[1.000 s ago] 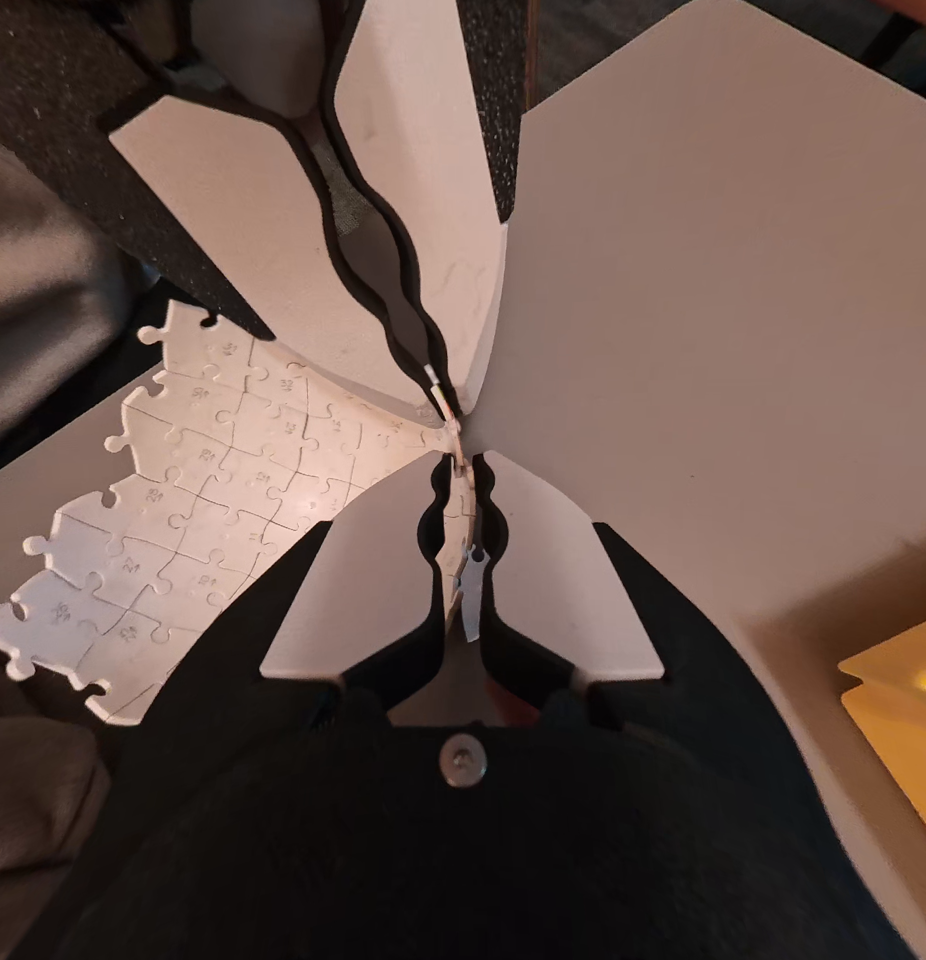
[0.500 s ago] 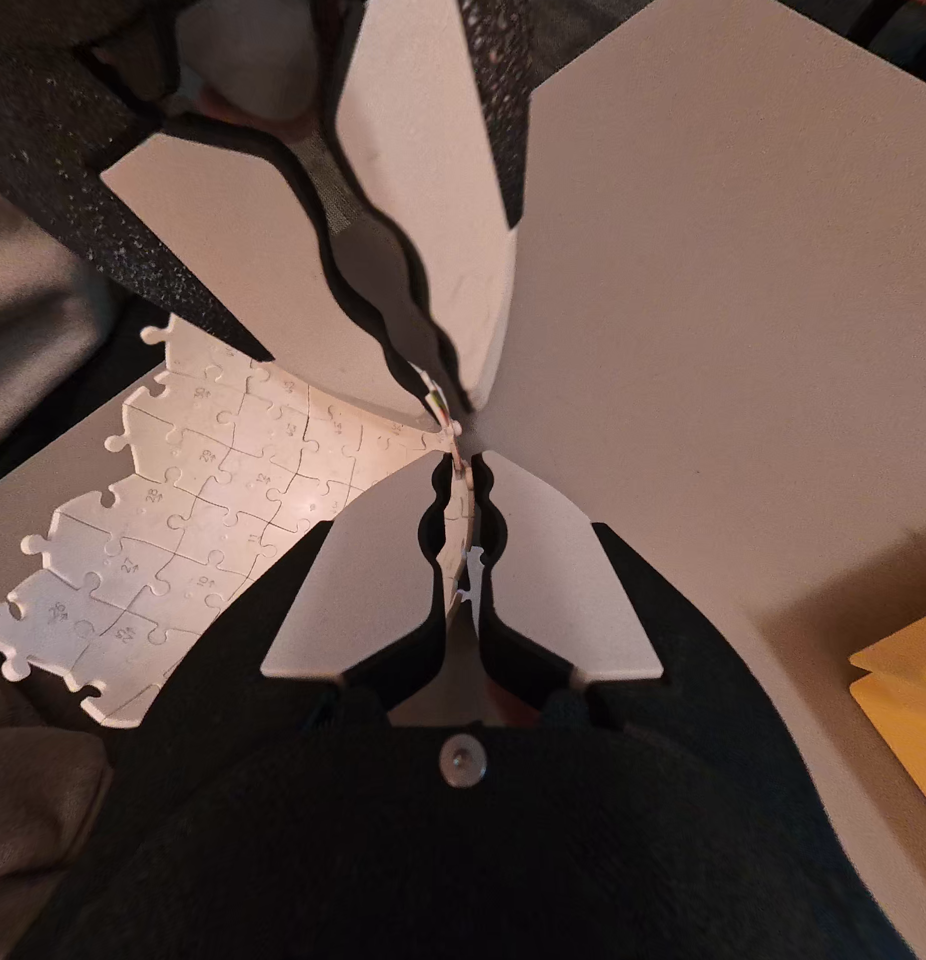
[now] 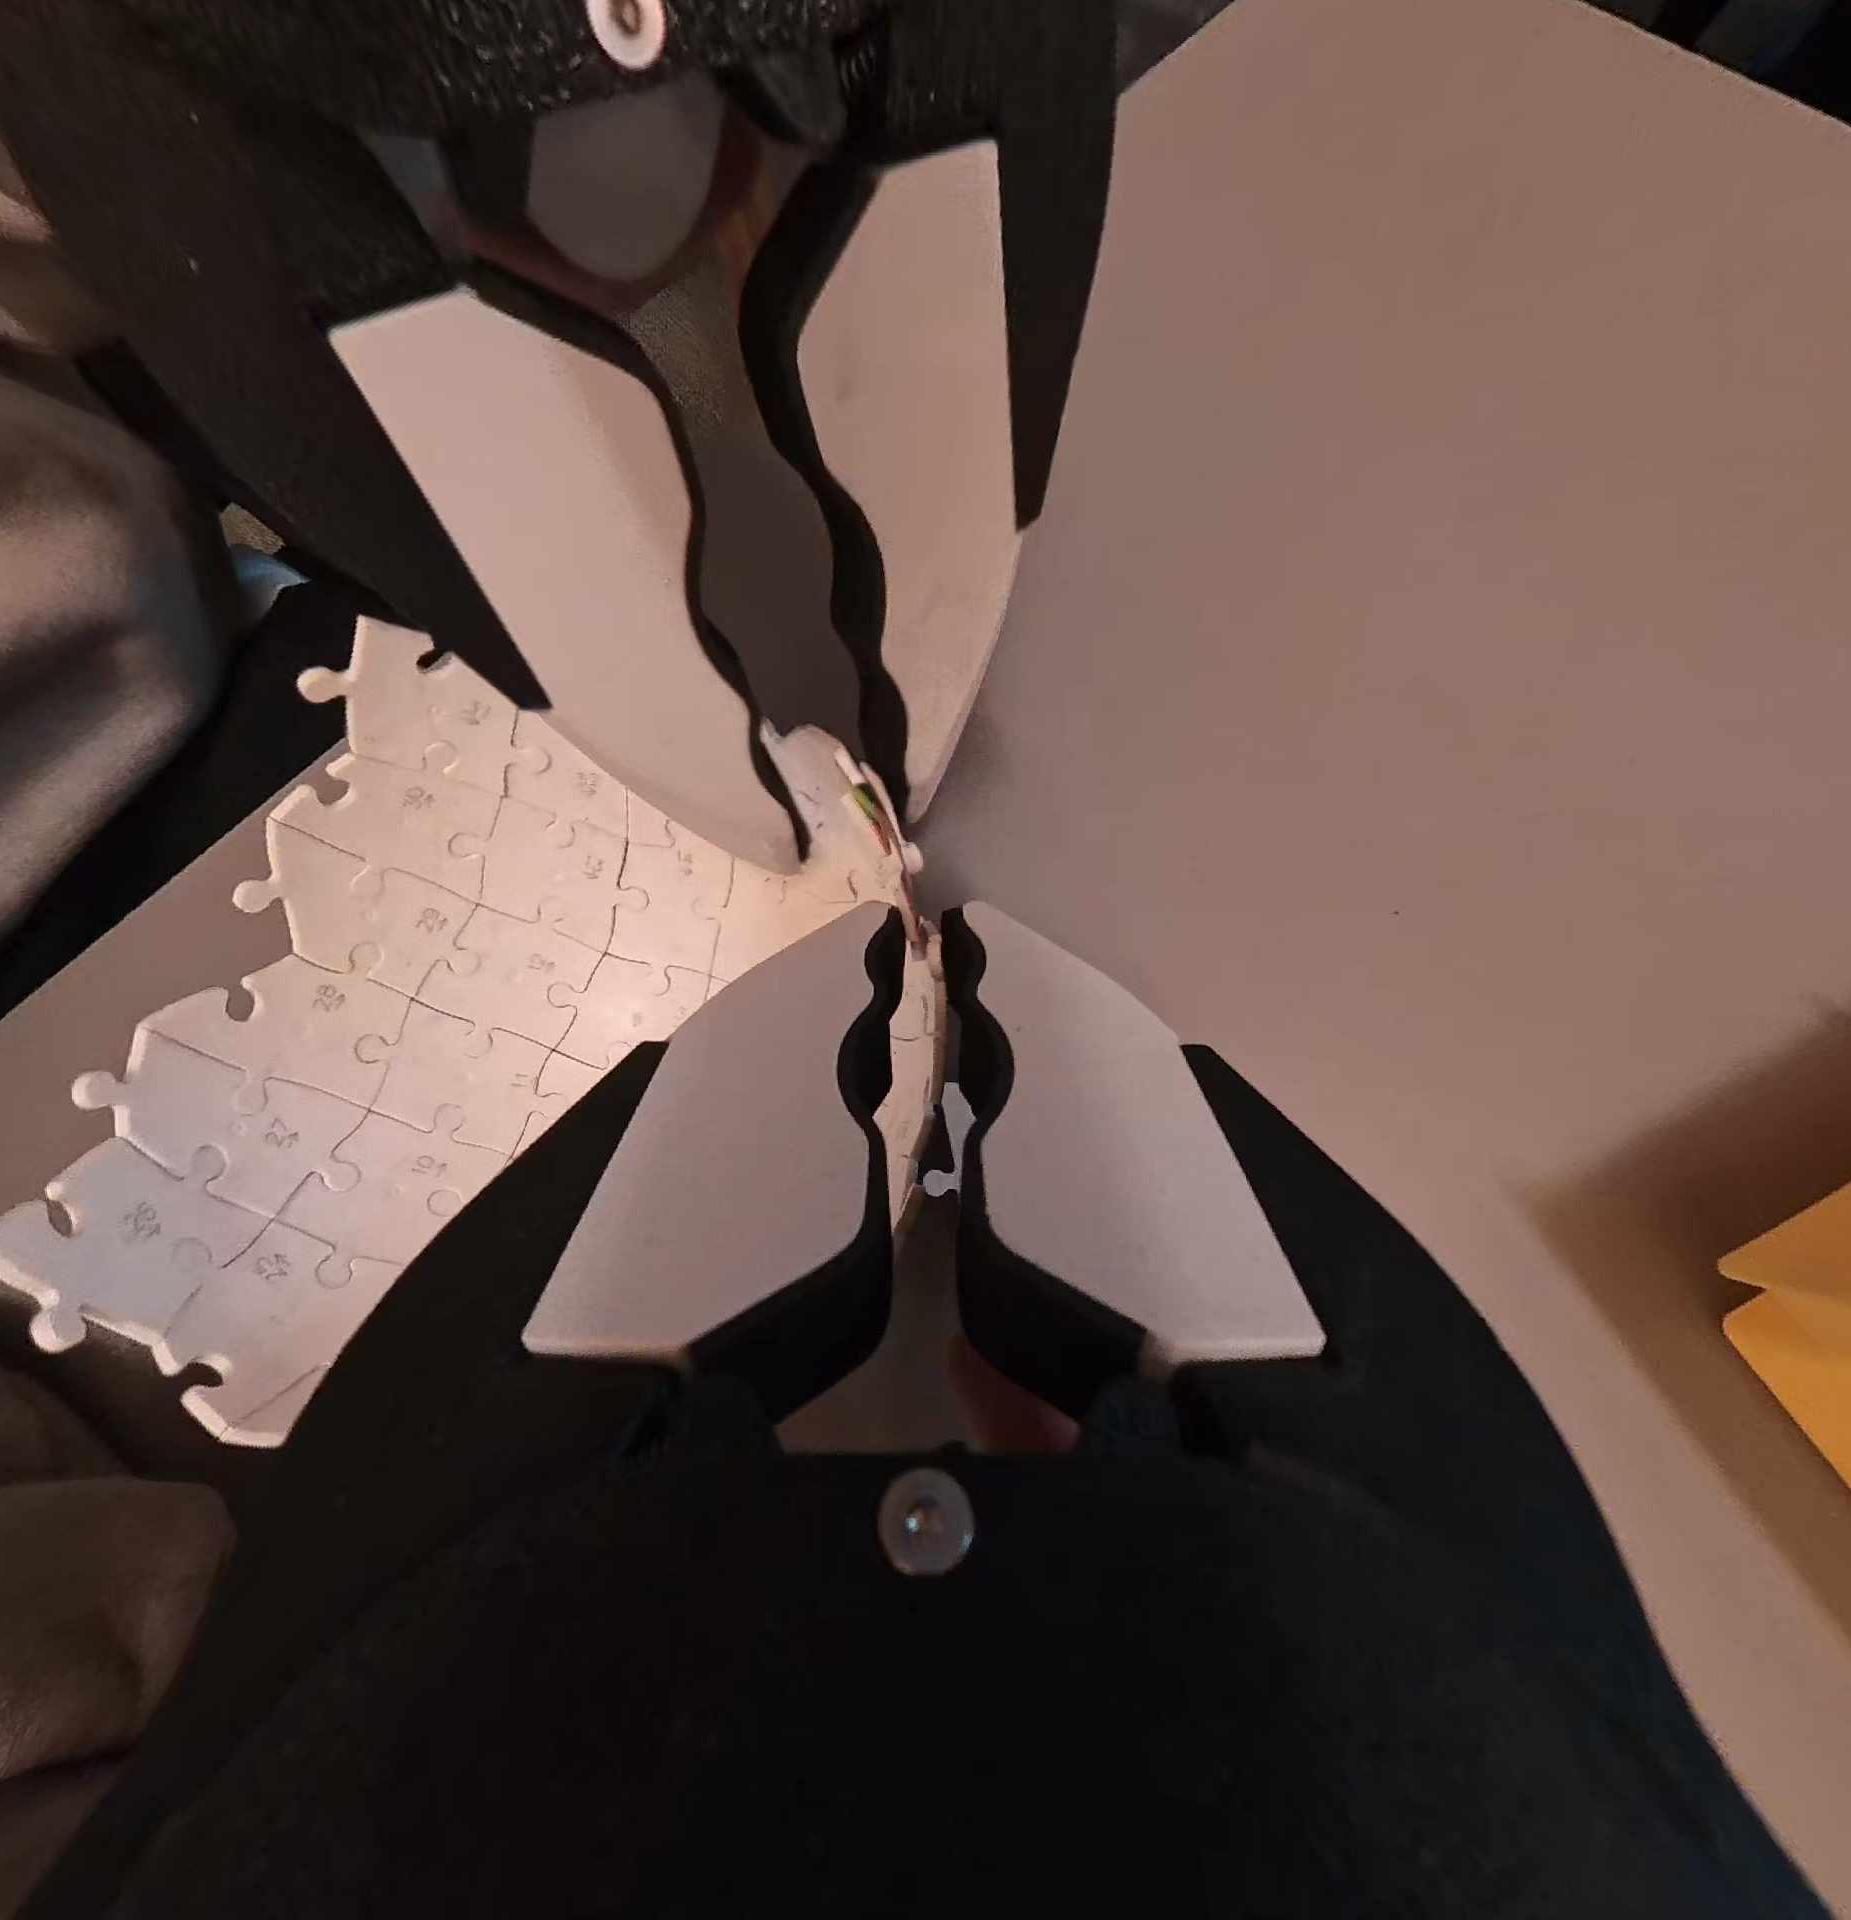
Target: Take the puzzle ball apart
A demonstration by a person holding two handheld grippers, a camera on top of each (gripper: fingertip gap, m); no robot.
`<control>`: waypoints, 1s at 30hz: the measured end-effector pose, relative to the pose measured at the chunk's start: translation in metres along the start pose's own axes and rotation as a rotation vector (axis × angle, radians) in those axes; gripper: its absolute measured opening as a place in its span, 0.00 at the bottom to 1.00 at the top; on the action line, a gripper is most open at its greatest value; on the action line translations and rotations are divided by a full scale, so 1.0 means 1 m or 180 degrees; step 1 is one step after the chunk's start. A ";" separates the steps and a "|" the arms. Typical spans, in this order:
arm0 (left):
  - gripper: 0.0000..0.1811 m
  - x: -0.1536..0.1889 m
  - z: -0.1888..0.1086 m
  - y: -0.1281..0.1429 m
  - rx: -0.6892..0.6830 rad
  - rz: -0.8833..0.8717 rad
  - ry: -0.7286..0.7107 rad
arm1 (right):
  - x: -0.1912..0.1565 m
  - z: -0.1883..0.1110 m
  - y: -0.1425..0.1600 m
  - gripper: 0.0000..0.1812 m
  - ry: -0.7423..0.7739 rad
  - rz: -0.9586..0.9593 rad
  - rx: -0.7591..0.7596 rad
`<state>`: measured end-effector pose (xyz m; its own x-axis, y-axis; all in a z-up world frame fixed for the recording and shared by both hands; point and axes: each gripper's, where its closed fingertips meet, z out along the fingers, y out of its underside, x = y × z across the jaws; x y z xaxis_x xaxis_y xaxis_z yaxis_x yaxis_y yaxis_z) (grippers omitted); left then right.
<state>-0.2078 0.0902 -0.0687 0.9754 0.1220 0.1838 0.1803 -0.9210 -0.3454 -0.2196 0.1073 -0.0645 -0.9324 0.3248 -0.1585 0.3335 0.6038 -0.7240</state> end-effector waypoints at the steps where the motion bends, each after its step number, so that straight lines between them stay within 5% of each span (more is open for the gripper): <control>1: 0.09 -0.001 0.001 -0.001 -0.0012 0.0012 0.0003 | 0.000 0.000 0.000 0.04 0.0001 0.0016 0.0002; 5: 0.02 -0.006 0.004 -0.004 0.0026 -0.0007 -0.0018 | 0.002 -0.001 0.002 0.04 0.0018 0.0063 -0.0008; 30: 0.01 -0.011 0.001 -0.014 0.0241 0.0115 -0.0068 | 0.005 0.001 -0.005 0.04 0.0190 -0.0190 0.0074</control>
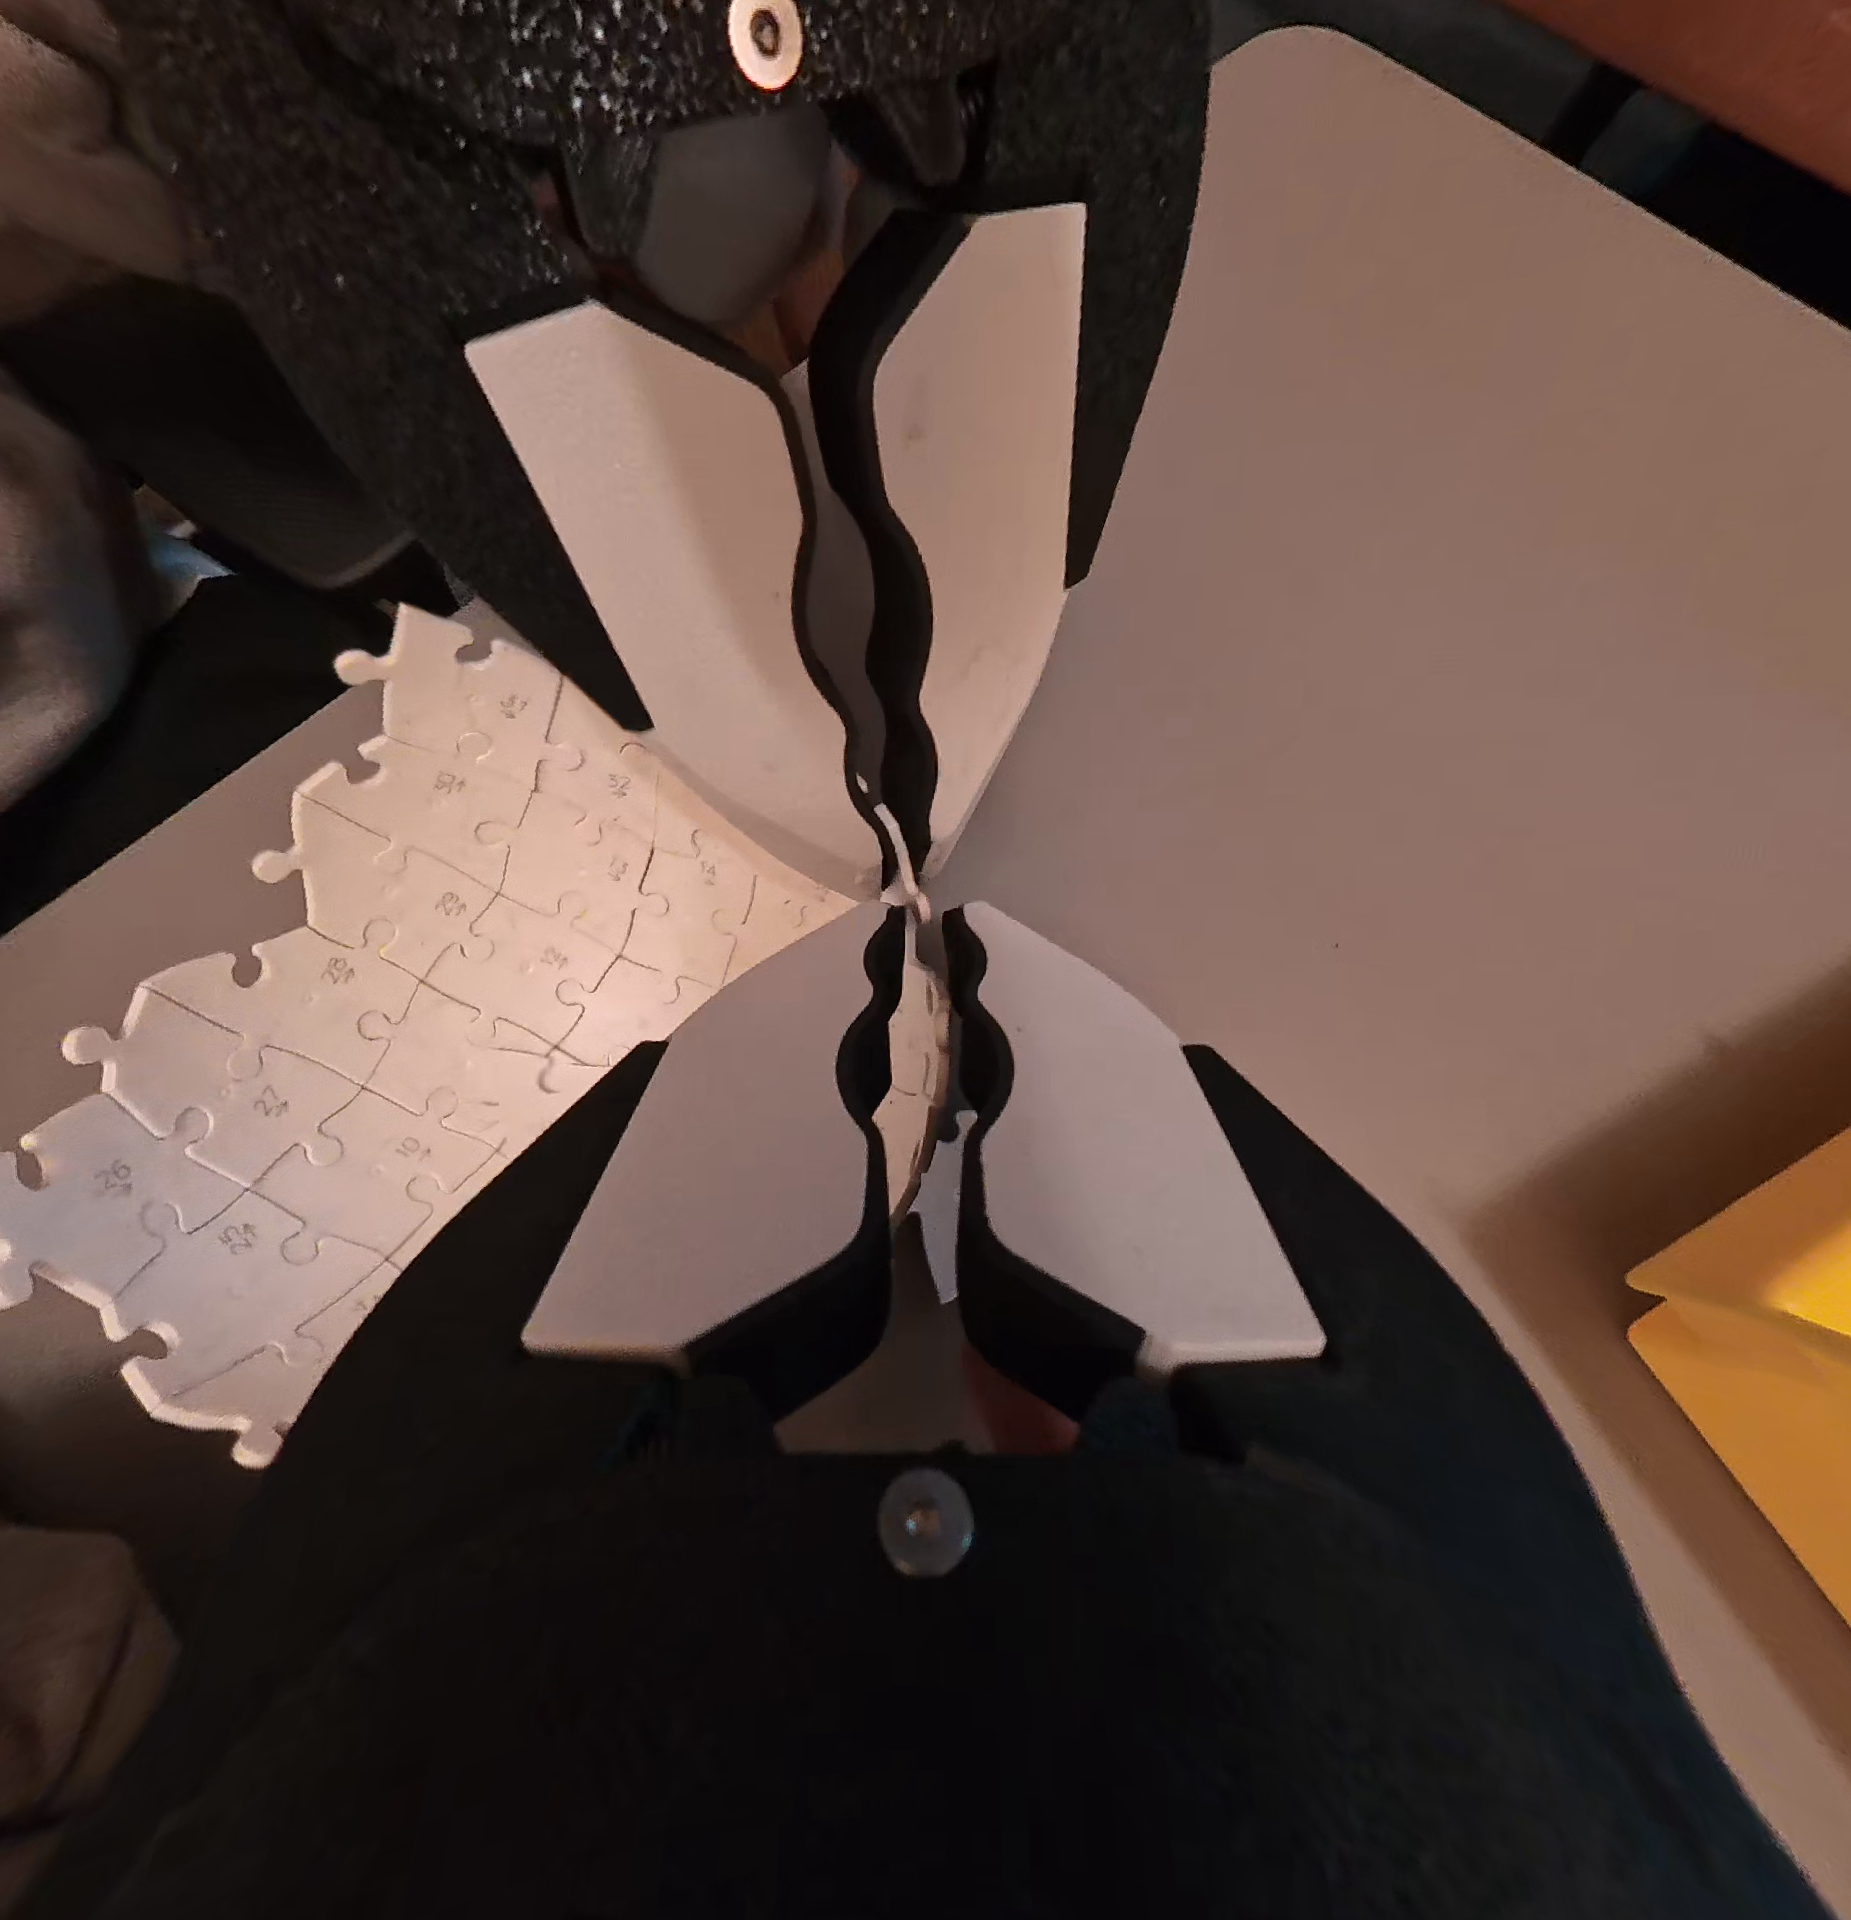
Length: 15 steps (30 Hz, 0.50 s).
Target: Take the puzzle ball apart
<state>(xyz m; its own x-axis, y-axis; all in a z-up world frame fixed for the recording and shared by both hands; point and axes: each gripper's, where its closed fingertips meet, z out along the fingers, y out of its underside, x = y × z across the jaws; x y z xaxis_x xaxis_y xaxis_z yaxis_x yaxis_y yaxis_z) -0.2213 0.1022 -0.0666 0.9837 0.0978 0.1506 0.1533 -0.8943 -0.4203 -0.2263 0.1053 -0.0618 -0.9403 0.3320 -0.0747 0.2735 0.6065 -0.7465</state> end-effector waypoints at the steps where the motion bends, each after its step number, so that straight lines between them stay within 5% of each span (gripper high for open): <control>1: 0.01 0.001 0.000 0.000 -0.0005 0.0012 0.0008 | -0.001 0.000 0.000 0.05 -0.0013 -0.0002 0.0003; 9: 0.09 -0.003 -0.002 0.002 -0.0080 0.0035 -0.0135 | -0.001 -0.014 -0.002 0.14 0.0156 -0.0140 0.0027; 15: 0.20 -0.009 -0.010 -0.004 0.0055 0.0062 -0.0337 | 0.010 -0.069 -0.027 0.29 0.0832 -0.0092 0.0574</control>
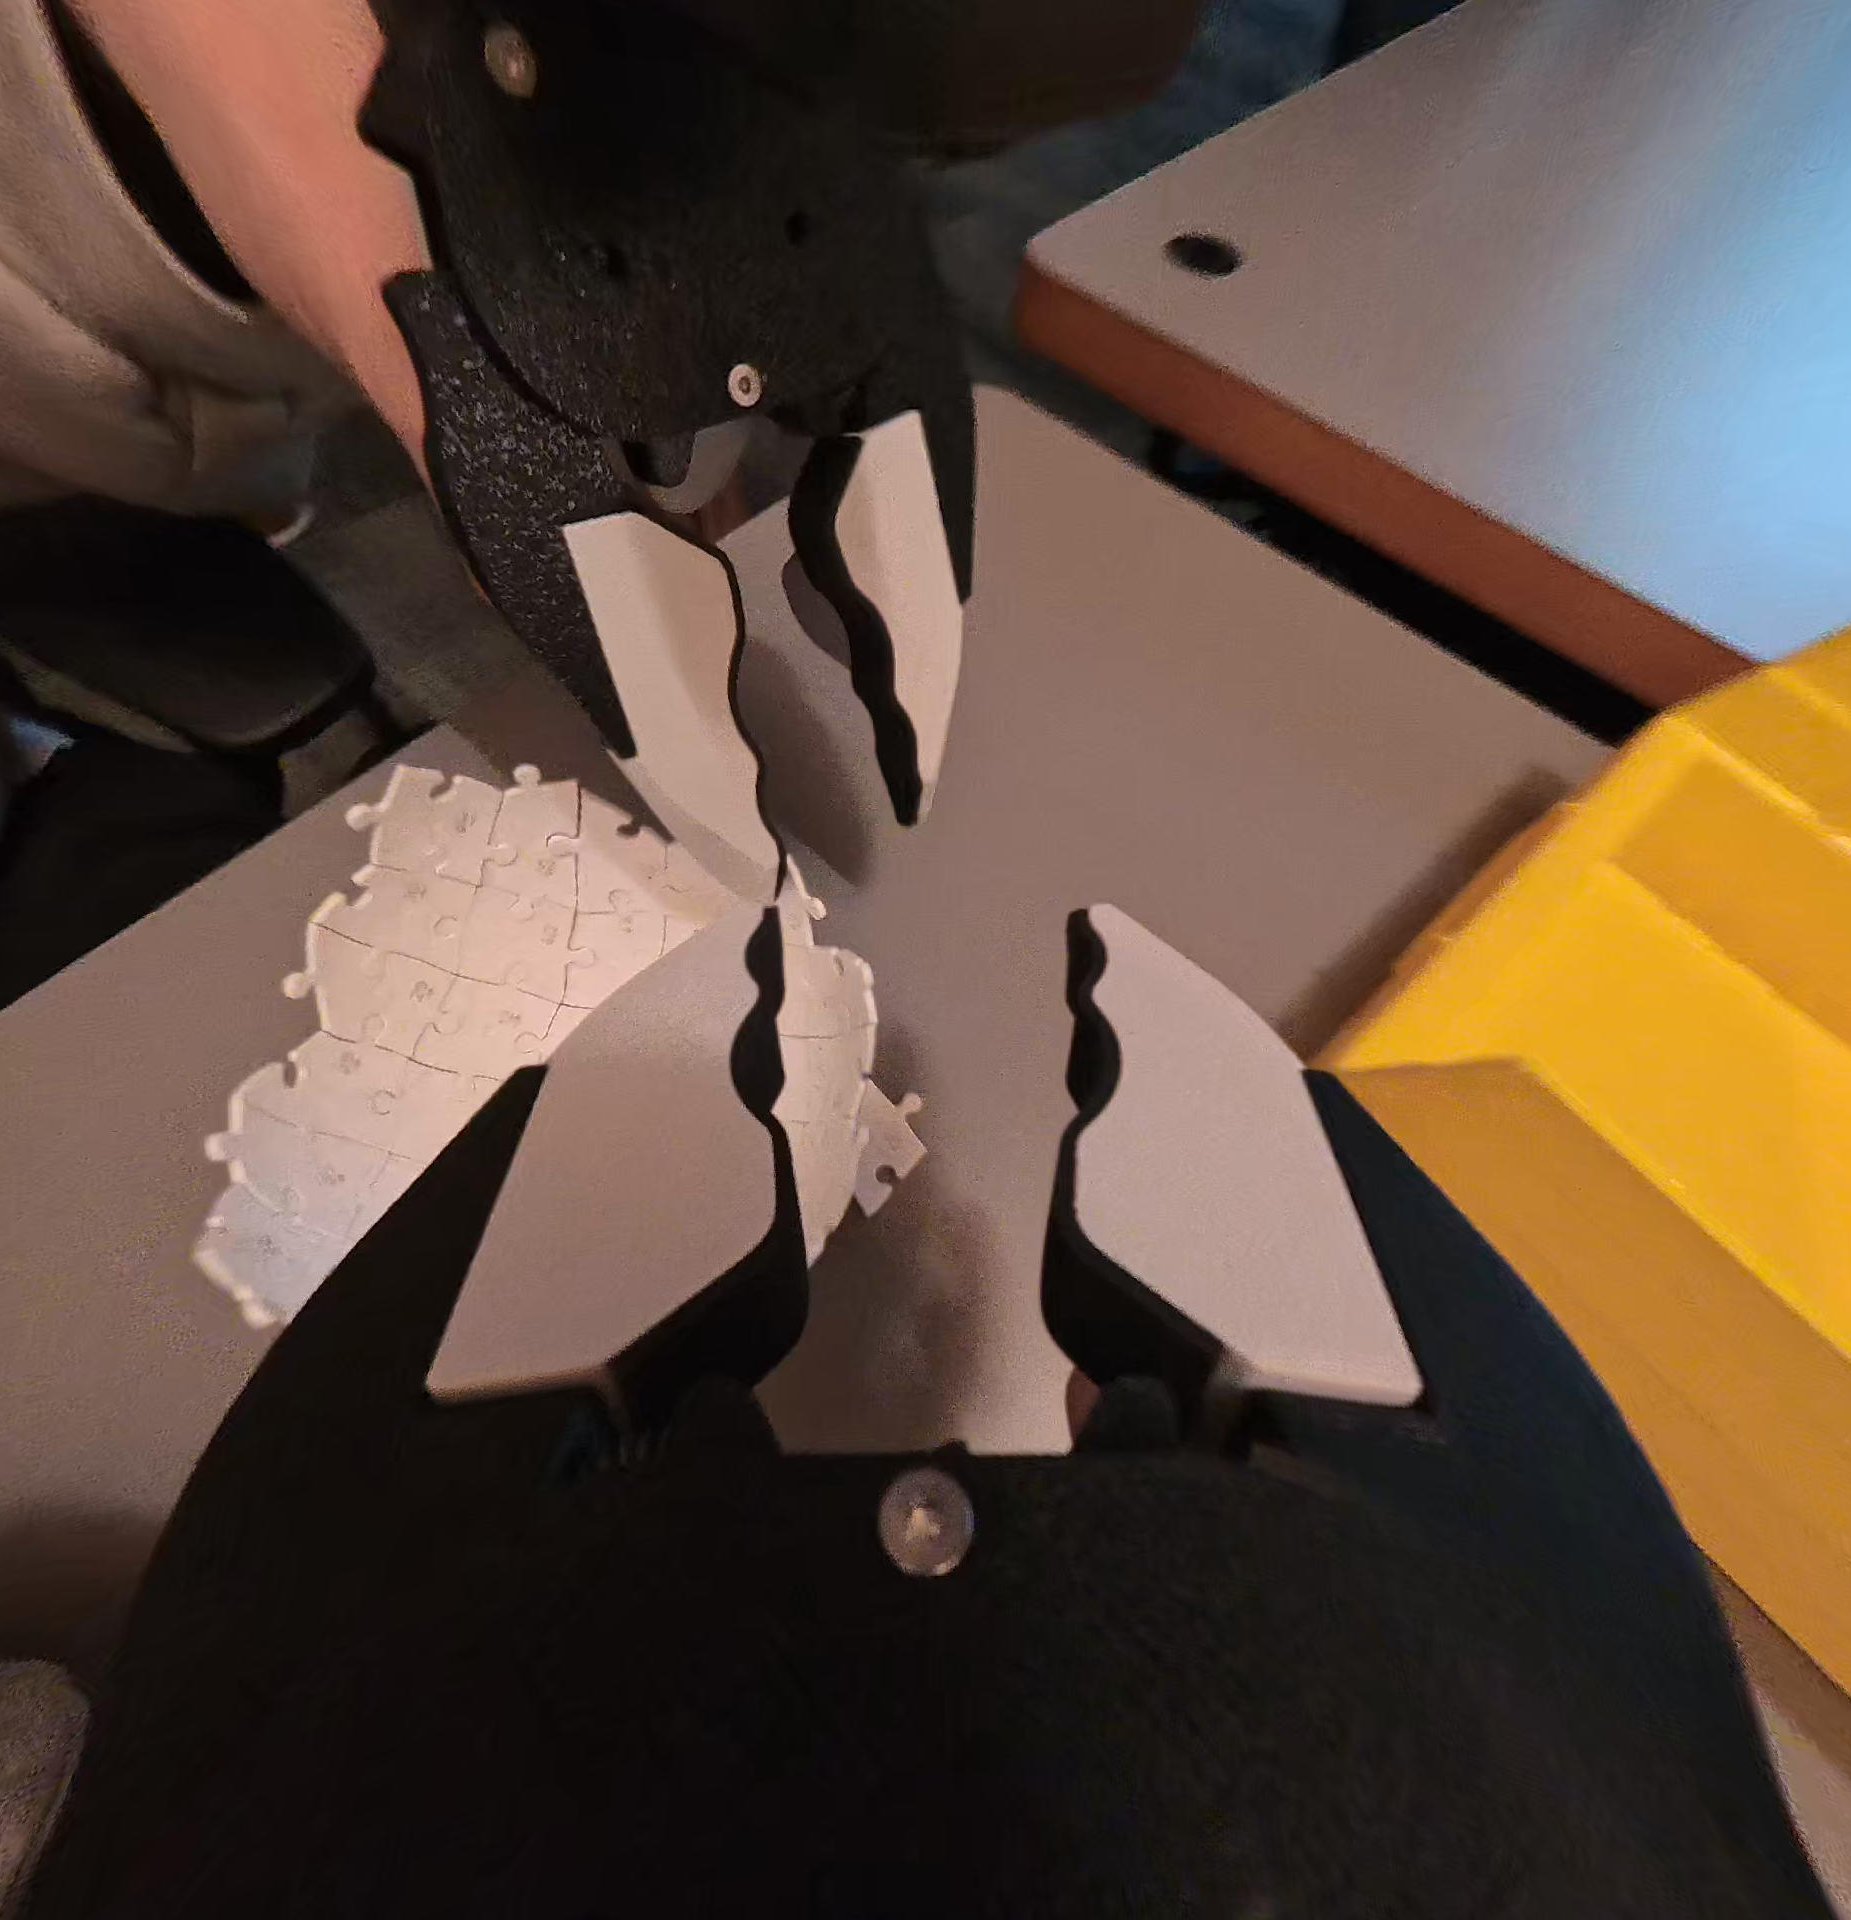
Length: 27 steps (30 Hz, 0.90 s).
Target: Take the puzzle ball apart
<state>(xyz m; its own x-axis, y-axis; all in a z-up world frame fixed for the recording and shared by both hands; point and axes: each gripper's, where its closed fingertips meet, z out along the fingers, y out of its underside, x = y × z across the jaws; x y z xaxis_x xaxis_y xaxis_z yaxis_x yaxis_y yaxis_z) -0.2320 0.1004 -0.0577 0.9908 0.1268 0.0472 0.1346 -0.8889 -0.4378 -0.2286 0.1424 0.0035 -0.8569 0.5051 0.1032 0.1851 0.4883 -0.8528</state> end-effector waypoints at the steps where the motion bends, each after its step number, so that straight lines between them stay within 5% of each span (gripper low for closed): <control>1: 0.22 -0.004 -0.004 -0.003 0.0064 0.0007 -0.0100 | 0.002 -0.011 -0.003 0.31 0.0123 0.0024 0.0039; 5: 0.26 -0.012 -0.029 -0.021 0.0319 0.0292 -0.0491 | 0.003 -0.055 -0.002 0.36 0.0577 0.0155 -0.0002; 8: 0.27 0.024 -0.040 -0.030 0.0283 0.0466 -0.0113 | 0.003 -0.084 0.007 0.36 0.0992 0.0278 -0.0170; 16: 0.23 0.081 0.004 -0.012 -0.0947 0.0832 0.0074 | -0.016 -0.112 0.020 0.36 0.1318 0.0543 -0.0365; 27: 0.22 0.077 0.041 0.015 -0.1835 0.0603 -0.0056 | -0.015 -0.160 0.030 0.36 0.1604 0.0851 0.0081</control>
